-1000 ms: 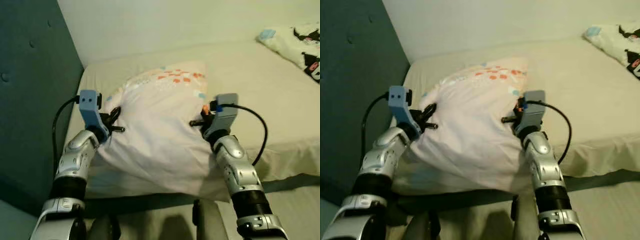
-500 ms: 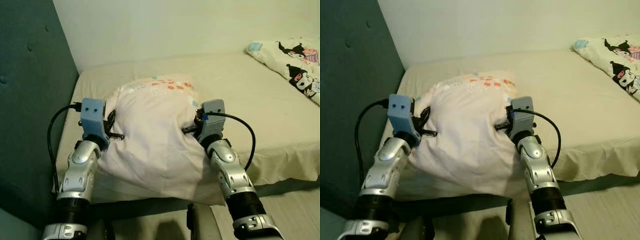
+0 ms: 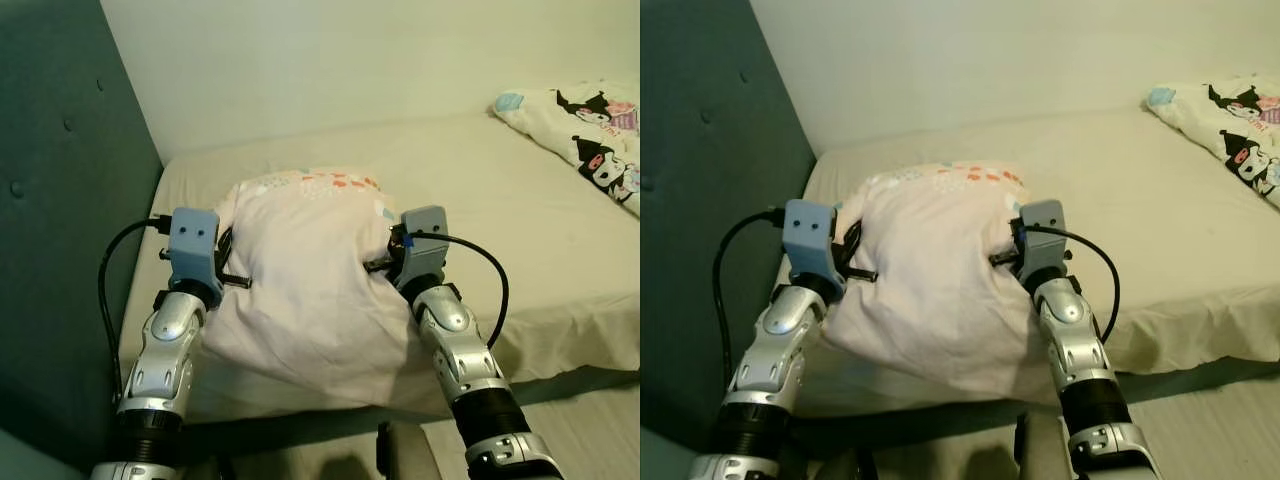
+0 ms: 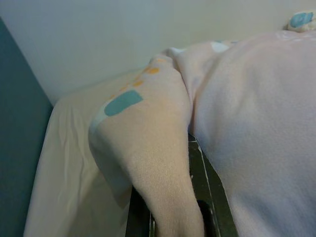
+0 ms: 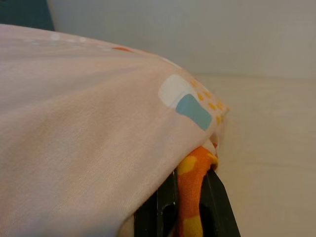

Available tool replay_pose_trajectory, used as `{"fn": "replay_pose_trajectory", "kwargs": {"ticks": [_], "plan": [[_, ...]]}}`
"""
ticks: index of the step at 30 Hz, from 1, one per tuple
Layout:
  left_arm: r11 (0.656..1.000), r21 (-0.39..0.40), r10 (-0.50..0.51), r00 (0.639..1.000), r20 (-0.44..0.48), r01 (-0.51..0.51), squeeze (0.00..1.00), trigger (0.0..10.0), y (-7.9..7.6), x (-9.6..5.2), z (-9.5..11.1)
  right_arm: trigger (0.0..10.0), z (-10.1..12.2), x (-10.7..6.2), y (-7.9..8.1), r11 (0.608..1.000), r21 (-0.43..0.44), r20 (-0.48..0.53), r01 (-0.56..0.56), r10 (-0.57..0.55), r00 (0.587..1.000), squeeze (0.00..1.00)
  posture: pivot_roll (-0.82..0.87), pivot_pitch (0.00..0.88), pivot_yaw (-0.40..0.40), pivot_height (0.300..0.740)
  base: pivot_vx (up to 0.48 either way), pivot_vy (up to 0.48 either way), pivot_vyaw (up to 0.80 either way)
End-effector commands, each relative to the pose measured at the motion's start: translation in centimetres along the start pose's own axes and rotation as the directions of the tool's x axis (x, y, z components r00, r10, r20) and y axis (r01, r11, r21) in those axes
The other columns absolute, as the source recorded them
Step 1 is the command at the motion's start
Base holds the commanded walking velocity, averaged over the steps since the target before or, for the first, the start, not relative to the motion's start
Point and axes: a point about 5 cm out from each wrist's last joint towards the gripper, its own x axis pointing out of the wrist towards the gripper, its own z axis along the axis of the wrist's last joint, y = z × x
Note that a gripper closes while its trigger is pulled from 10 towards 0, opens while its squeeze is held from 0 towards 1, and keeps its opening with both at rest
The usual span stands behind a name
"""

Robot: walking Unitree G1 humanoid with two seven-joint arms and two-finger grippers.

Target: Clean up the room

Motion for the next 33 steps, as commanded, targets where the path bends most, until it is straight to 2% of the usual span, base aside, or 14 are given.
{"fn": "replay_pose_trajectory", "kwargs": {"ticks": [1, 10, 26, 31, 33], "plan": [[1.000, 0.014, -0.018, 0.997, 0.075, 0.017, 0.00, 10.0, -0.5, 0.2, 1.3, 10.0, 1.0, 0.1, 0.2, 1.000, -0.016, 0.070, -0.005, 0.007, 0.998, 0.00, -0.07, 0.004, 0.061, 0.625, 0.000, 0.000, 0.00], [1.000, 0.005, -0.025, 0.998, 0.056, 0.025, 0.00, 10.0, -0.9, 0.1, 0.8, 10.0, 0.9, 0.0, 0.1, 1.000, -0.022, 0.074, 0.003, -0.002, 0.997, 0.00, -0.07, 0.000, 0.070, 0.665, 0.000, 0.000, 0.00], [1.000, -0.004, -0.006, 0.999, 0.050, 0.006, 0.00, 10.0, -0.8, -0.5, 0.6, 10.0, 0.8, 0.0, 0.5, 1.000, -0.022, 0.075, -0.014, 0.016, 0.997, 0.00, -0.06, 0.005, 0.062, 0.720, 0.000, 0.000, 0.00], [1.000, -0.020, 0.002, 0.999, 0.037, -0.001, 0.00, 10.0, -0.7, -0.6, 0.4, 10.0, 0.5, -0.1, 0.7, 1.000, -0.024, 0.066, -0.012, 0.014, 0.998, 0.00, -0.06, 0.007, 0.064, 0.720, 0.000, 0.000, 0.00], [0.998, -0.057, 0.022, 1.000, 0.017, -0.021, 0.00, 10.0, -0.5, -0.8, 0.0, 10.0, -0.3, -0.2, 0.9, 0.999, -0.039, 0.023, -0.011, 0.012, 1.000, 0.00, -0.06, 0.007, 0.065, 0.720, 0.000, 0.000, 0.00]]}}
